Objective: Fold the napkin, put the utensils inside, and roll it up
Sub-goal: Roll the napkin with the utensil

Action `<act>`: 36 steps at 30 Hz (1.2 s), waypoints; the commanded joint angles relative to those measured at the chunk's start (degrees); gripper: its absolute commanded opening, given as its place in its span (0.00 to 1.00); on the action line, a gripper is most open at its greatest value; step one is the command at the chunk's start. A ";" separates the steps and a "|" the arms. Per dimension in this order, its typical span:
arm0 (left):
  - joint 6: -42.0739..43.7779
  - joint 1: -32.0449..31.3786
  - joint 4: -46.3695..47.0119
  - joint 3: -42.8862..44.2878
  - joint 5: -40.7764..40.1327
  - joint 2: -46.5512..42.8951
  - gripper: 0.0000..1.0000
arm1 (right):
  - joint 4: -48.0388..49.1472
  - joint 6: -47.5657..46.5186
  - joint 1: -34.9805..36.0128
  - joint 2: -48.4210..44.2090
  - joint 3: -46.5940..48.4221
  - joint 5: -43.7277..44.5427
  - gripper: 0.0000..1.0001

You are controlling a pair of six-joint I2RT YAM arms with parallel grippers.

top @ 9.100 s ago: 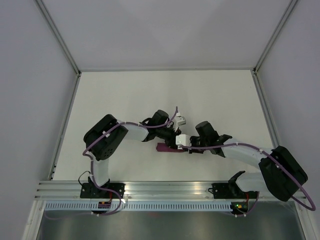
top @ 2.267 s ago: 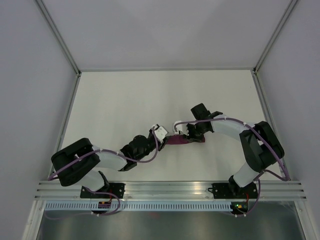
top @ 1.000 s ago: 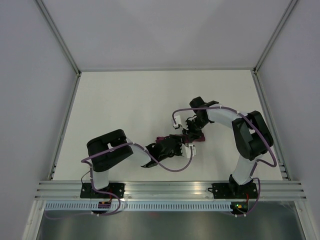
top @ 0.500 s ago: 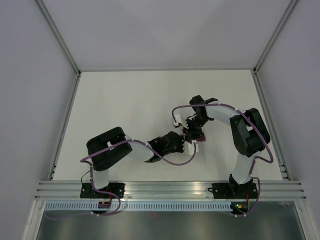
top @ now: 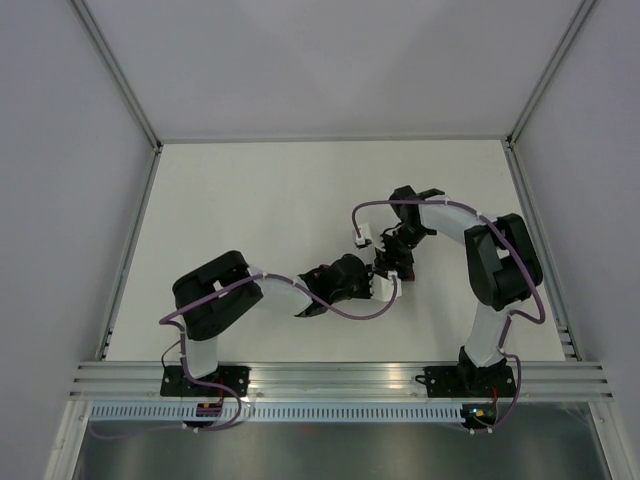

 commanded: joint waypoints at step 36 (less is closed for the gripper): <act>-61.05 3.81 -53.89 43.74 -12.54 26.31 0.05 | 9.45 35.22 -22.29 -25.15 -1.24 5.84 0.72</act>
